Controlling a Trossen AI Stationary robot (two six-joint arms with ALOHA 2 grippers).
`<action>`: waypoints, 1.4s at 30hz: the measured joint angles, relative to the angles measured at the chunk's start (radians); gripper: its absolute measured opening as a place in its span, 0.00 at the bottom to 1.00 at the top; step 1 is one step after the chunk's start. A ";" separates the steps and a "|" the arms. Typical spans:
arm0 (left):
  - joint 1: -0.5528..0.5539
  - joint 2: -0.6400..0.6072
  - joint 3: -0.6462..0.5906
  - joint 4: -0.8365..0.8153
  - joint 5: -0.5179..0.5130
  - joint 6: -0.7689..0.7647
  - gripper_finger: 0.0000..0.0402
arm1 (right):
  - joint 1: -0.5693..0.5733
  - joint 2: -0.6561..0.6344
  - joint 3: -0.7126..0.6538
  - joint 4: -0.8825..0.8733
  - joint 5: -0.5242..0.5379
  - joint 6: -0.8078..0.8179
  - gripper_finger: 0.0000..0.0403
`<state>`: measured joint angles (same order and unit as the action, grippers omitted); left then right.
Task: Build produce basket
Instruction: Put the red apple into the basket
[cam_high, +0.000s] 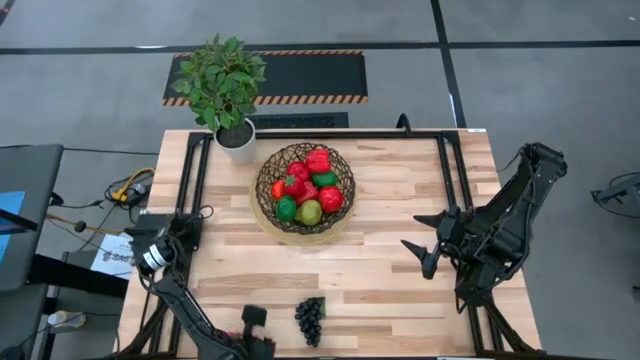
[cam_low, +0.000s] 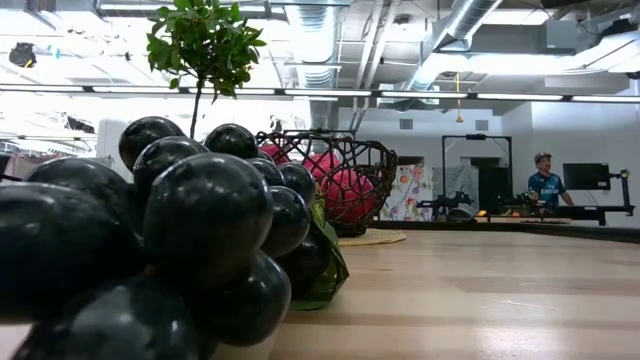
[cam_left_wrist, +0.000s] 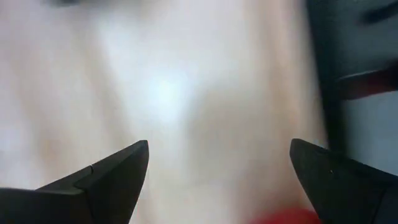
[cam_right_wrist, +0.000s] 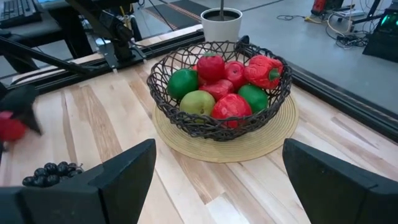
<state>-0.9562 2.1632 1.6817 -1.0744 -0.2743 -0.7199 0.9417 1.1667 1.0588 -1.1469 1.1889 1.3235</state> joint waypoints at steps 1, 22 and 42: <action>0.000 0.000 0.000 -0.050 -0.032 0.004 0.94 | 0.000 0.000 0.000 0.000 0.000 0.000 0.91; -0.031 -0.218 0.130 -0.457 -0.200 -0.501 0.94 | 0.001 0.000 0.000 0.012 -0.011 0.003 0.91; -0.139 -0.275 -0.321 -0.324 -0.263 -0.967 0.94 | 0.000 0.000 0.000 0.010 -0.012 0.002 0.91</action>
<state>-1.0954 1.8881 1.3610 -1.3988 -0.5378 -1.6867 0.9417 1.1667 1.0588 -1.1370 1.1769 1.3258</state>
